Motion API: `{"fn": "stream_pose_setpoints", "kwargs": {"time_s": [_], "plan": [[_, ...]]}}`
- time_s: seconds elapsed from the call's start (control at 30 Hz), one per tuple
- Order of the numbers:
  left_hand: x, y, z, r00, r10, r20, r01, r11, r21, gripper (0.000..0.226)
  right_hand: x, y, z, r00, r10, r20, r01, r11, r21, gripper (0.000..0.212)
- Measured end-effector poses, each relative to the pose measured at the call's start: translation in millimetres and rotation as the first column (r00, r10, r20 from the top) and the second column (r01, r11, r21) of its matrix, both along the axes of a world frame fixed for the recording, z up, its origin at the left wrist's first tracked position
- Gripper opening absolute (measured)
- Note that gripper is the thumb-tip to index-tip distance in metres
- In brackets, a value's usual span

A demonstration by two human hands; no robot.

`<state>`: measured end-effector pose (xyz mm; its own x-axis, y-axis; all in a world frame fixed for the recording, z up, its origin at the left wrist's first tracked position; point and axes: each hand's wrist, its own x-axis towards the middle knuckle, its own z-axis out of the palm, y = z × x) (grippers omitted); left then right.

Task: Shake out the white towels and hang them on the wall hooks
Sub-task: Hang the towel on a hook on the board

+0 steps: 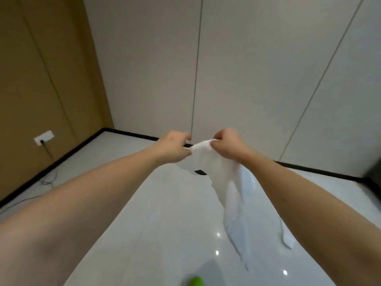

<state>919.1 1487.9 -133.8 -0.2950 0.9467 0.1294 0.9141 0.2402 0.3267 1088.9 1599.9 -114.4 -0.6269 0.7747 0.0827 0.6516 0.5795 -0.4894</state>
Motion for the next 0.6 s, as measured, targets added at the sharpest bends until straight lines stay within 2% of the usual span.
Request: {"fn": "stream_pose_setpoints", "kwargs": {"time_s": [0.17, 0.33, 0.5, 0.6], "plan": [[-148, 9, 8, 0.975, 0.212, -0.058, -0.214, 0.977, -0.021, 0.047, -183, 48, -4, 0.97, 0.241, -0.03, -0.24, 0.97, 0.039, 0.023], [-275, 31, 35, 0.905, 0.422, -0.05, -0.424, 0.905, -0.044, 0.052, -356, 92, 14, 0.901, 0.426, -0.078, -0.426, 0.904, 0.021, 0.028], [-370, 36, 47, 0.83, 0.553, -0.073, -0.556, 0.83, -0.041, 0.055, -486, 105, 25, 0.818, 0.553, -0.159, -0.566, 0.823, -0.049, 0.033], [-425, 37, 46, 0.776, 0.628, -0.064, -0.631, 0.775, -0.042, 0.064, -556, 100, 28, 0.741, 0.65, -0.169, -0.668, 0.739, -0.086, 0.026]]}}
